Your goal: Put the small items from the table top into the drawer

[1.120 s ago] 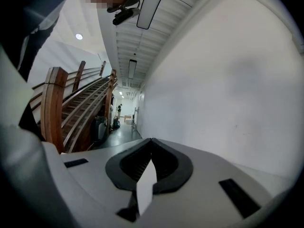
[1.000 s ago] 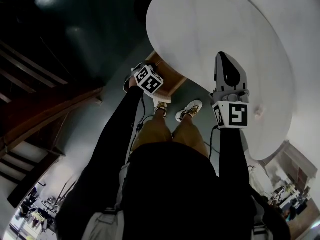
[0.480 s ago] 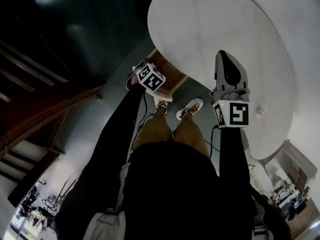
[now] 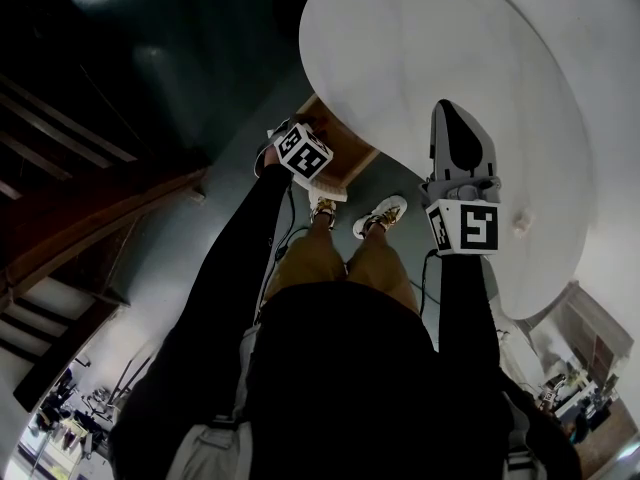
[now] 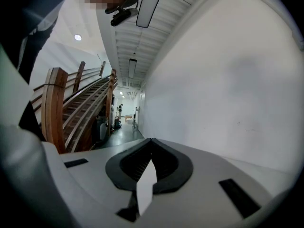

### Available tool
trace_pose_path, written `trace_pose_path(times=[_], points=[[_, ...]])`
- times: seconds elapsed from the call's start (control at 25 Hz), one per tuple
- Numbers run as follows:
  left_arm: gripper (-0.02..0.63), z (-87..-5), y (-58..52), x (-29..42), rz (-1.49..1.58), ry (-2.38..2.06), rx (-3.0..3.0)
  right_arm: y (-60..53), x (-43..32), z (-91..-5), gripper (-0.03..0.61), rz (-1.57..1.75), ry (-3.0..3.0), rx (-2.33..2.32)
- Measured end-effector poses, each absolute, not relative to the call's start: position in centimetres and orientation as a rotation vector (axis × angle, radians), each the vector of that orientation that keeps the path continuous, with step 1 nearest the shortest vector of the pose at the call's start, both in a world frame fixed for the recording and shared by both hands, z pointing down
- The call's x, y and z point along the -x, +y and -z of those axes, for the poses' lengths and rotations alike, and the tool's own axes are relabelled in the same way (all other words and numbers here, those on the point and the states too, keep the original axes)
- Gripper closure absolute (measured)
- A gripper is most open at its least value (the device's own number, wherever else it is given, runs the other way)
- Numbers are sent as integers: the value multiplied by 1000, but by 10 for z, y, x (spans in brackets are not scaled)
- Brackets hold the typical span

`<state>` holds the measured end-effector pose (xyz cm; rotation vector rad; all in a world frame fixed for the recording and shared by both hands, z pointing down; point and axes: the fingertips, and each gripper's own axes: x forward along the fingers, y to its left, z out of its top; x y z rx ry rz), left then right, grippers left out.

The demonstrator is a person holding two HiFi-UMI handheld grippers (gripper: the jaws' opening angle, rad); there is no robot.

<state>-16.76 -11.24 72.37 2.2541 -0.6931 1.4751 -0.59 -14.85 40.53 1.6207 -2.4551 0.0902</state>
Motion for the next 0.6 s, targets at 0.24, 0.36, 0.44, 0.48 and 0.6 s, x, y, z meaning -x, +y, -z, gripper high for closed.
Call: trace_pose_path(times=[0.24, 0.36, 0.44, 0.48, 0.6], points=[[469, -698, -117, 175, -1427, -770, -2299, -148, 7, -394, 552, -61, -2464, -1636], [469, -664, -126, 176, -1341, -858, -2355, -150, 4, -384, 552, -34, -2469, -1662], [469, -638, -129, 174, -1288, -908, -2401, -151, 0, -376, 552, -14, -2471, -1681], [469, -624, -131, 173, -1260, -935, -2423, -150, -2, -371, 552, -4, -2472, -1690], [466, -577, -142, 167, -1169, -1030, -2502, -149, -10, -360, 552, 23, -2476, -1719]])
